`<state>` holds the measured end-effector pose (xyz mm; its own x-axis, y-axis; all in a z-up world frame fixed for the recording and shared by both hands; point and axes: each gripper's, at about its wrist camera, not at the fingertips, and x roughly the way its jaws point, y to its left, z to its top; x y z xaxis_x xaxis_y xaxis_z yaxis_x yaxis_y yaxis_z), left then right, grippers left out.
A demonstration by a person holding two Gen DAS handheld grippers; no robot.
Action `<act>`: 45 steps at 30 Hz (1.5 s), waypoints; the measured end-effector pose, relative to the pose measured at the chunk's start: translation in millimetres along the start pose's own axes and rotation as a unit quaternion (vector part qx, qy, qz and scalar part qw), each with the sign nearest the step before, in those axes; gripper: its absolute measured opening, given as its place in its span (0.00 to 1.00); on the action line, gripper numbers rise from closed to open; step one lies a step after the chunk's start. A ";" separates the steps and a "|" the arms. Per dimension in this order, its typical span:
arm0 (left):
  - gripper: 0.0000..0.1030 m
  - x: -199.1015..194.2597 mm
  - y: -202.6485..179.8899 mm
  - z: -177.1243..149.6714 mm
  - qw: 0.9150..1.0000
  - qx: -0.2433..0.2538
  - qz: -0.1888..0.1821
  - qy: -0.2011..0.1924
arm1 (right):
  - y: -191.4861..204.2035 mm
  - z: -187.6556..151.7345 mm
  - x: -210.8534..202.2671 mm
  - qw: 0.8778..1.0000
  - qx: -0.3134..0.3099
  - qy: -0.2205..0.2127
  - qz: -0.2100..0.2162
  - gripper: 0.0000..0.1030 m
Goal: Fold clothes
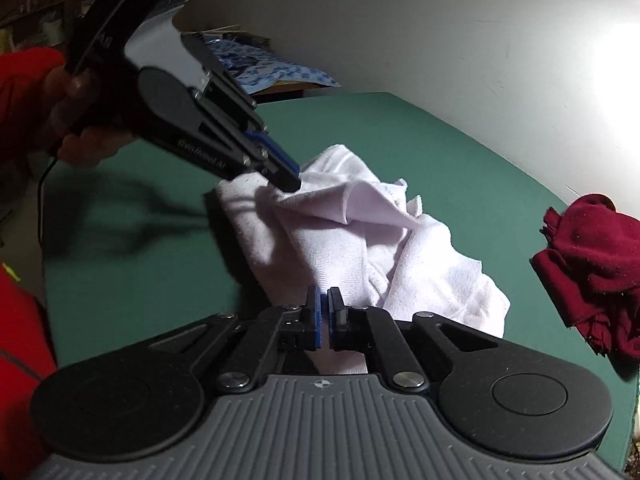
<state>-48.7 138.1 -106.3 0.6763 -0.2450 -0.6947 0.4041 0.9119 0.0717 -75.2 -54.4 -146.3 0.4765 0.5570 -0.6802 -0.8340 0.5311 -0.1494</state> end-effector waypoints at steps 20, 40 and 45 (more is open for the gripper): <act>0.28 35.0 -46.5 -1.2 0.992 0.116 0.033 0.028 | -22.4 7.5 43.0 0.989 0.137 -0.003 -0.048 0.18; 0.20 4.0 27.4 1.4 1.000 -0.028 -0.010 -0.008 | -28.9 11.7 14.8 0.970 0.227 -0.074 -0.051 0.27; 0.45 0.0 13.0 3.3 0.999 -0.001 -0.045 -0.028 | -28.7 29.1 52.6 0.968 0.237 -0.068 -0.042 0.28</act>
<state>-41.4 148.9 -103.0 0.6706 -0.3439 -0.6574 0.4630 0.8863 0.0087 -18.1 -21.7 -156.9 0.5970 0.5608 -0.5736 -0.5850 0.7936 0.1671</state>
